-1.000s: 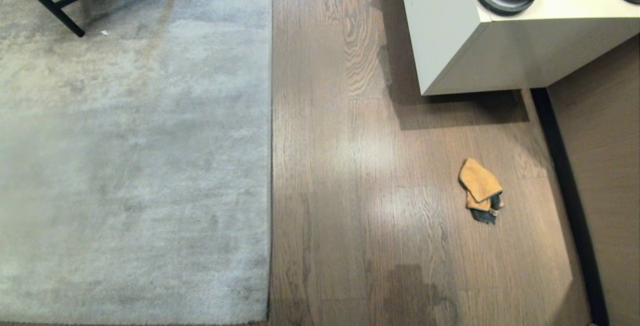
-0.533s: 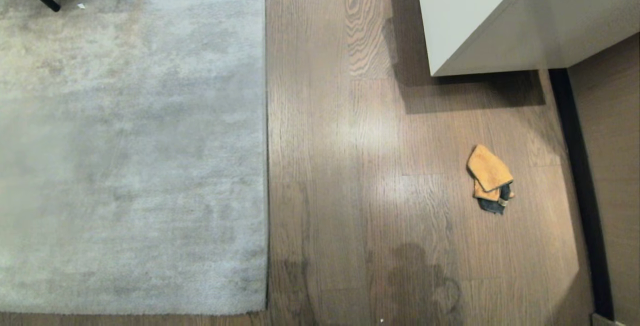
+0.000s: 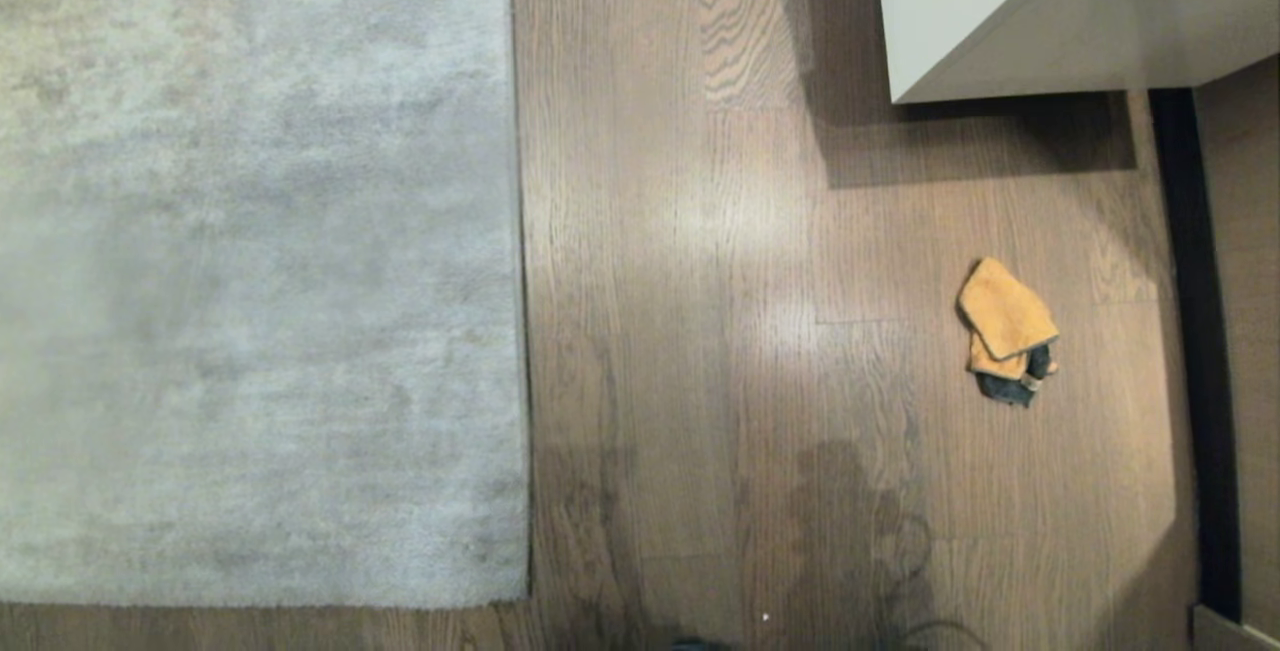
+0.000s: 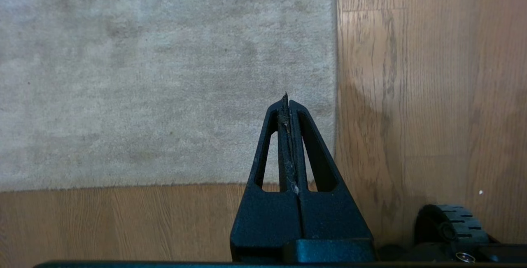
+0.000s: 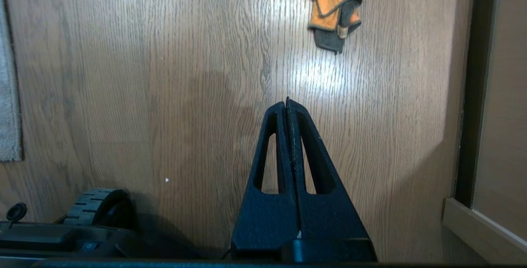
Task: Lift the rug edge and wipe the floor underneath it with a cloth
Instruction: Pick up the rag
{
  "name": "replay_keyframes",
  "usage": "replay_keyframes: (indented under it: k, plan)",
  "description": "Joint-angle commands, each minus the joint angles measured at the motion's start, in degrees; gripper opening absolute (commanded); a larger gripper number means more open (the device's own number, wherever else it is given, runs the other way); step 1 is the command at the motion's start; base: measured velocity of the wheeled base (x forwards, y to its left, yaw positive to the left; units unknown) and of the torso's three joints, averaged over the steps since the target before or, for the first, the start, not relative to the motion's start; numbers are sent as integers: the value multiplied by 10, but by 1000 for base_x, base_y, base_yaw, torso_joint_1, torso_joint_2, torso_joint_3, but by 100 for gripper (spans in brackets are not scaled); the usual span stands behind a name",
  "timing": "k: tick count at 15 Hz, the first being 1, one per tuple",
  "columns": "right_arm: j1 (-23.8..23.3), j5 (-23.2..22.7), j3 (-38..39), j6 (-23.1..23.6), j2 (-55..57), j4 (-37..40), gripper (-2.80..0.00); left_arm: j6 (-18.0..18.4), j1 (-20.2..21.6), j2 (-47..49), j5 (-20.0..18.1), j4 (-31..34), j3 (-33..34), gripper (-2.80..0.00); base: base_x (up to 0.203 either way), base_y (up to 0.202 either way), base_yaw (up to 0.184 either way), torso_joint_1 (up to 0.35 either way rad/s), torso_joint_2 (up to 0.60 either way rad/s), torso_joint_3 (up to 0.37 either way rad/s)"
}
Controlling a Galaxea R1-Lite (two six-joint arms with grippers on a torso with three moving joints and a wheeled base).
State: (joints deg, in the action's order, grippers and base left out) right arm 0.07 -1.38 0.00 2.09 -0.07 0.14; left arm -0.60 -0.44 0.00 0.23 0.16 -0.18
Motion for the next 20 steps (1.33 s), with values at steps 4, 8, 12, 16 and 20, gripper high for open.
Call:
replay_keyframes:
  k: [4, 8, 12, 16, 20]
  plan:
    - [0, 0, 0, 0, 1, 0, -280, 0, 0, 0, 0, 0, 0, -280, 0, 0, 0, 0, 3, -205]
    - [0, 0, 0, 0, 1, 0, -280, 0, 0, 0, 0, 0, 0, -280, 0, 0, 0, 0, 3, -195]
    - [0, 0, 0, 0, 1, 0, -280, 0, 0, 0, 0, 1, 0, -280, 0, 0, 0, 5, 2, -200]
    - [0, 0, 0, 0, 1, 0, -280, 0, 0, 0, 0, 1, 0, -280, 0, 0, 0, -1, 3, -198]
    - [0, 0, 0, 0, 1, 0, -280, 0, 0, 0, 0, 0, 0, -280, 0, 0, 0, 3, 0, -155]
